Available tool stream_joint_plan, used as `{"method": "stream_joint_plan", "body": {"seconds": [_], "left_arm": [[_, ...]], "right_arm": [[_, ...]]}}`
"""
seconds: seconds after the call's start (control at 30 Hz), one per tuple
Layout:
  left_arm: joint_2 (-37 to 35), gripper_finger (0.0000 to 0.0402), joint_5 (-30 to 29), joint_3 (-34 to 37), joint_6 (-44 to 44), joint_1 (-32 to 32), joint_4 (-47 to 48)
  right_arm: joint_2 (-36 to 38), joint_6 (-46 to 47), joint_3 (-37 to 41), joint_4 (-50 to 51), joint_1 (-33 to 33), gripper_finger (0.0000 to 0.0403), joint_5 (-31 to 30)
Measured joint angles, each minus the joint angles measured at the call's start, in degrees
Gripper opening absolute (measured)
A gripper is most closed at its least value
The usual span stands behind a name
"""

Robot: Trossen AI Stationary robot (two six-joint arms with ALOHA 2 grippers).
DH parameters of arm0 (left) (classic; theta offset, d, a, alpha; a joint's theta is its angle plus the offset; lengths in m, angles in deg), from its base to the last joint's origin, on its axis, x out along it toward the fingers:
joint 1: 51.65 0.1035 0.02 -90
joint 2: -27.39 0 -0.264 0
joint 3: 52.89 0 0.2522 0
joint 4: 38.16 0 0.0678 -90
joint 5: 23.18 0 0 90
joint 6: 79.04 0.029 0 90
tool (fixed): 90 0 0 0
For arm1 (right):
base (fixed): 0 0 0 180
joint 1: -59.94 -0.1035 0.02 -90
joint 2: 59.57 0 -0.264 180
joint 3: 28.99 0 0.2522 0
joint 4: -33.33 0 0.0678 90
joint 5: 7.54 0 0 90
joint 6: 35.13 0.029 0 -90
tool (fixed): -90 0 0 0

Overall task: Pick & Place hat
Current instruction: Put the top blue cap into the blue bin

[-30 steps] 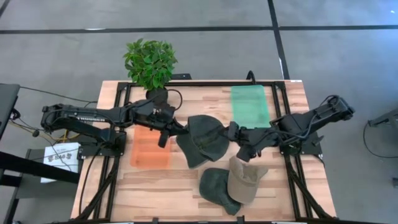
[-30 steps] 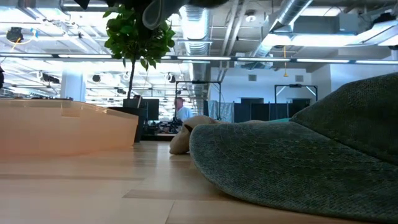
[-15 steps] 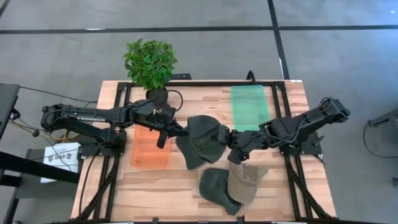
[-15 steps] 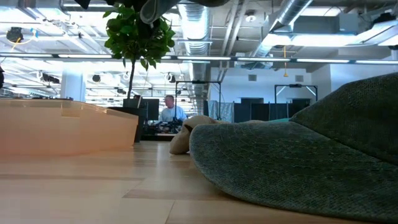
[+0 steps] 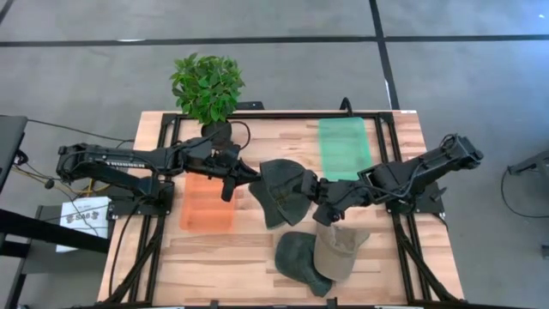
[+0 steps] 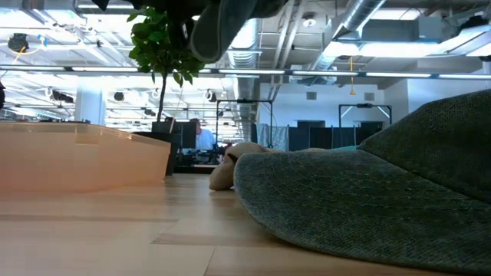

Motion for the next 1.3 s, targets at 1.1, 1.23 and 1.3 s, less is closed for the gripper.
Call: {"method": "stream_joint_plan", "body": {"seconds": [1.1, 1.23, 1.3], "left_arm": [[9.51, 0.0112, 2.61, -0.02, -3.51, 0.03, 9.22], [10.72, 0.0155, 3.23, -0.02, -2.3, 0.19, 9.36], [10.48, 0.017, 3.06, -0.02, -0.6, 0.53, 8.95]], "right_arm": [[0.04, 30.2, 0.0, 5.29, -0.09, 0.0001, -1.57], [0.04, 36.3, 0.0, 5.4, -0.07, 0.0001, -4.1], [0.04, 39.94, 0.0, 5.44, 0.29, 0.0001, -5.46]]}}
